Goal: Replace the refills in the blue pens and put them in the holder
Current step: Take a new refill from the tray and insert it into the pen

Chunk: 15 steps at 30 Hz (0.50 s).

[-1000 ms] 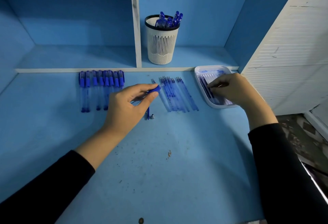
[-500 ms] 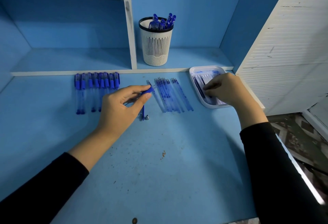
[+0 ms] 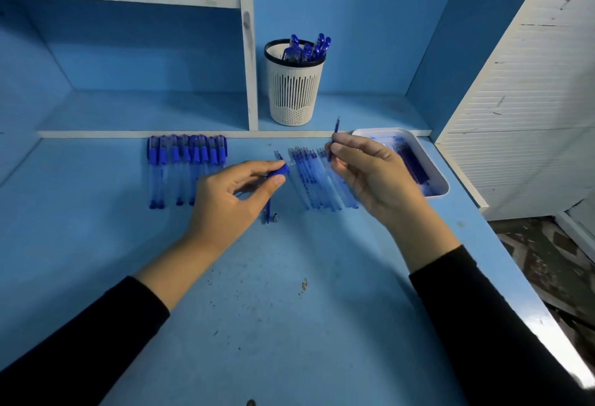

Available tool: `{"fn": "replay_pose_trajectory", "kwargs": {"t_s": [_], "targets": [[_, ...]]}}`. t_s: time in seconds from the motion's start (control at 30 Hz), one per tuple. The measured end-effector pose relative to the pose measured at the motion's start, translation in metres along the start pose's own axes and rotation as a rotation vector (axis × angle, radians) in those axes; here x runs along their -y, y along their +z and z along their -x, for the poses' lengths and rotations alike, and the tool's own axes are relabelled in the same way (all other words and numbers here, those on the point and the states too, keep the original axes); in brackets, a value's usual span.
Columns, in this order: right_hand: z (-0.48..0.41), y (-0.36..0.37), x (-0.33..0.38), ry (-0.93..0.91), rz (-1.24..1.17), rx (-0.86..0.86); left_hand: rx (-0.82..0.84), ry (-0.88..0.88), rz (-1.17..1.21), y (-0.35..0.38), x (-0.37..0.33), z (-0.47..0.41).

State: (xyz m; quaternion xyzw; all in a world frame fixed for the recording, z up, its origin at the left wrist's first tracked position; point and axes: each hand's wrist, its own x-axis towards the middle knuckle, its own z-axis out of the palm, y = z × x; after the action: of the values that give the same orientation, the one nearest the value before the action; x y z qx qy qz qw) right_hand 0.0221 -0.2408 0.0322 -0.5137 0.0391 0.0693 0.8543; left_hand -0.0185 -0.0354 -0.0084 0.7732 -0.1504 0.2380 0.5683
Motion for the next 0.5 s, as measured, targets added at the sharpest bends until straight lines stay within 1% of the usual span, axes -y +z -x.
{"fn": "replay_pose_trajectory", "kwargs": {"t_s": [0.1, 0.2, 0.5], "targets": [[0.001, 0.011, -0.016, -0.104, -0.131, -0.091, -0.002, 0.008, 0.008, 0.0, -0.001, 0.0], [0.003, 0.016, -0.023, -0.178, -0.141, -0.132, -0.006, 0.003, 0.016, 0.001, -0.001, 0.0], [0.006, 0.02, -0.028, -0.251, -0.181, -0.171, -0.009, 0.007, 0.02, 0.0, 0.002, -0.001]]}}
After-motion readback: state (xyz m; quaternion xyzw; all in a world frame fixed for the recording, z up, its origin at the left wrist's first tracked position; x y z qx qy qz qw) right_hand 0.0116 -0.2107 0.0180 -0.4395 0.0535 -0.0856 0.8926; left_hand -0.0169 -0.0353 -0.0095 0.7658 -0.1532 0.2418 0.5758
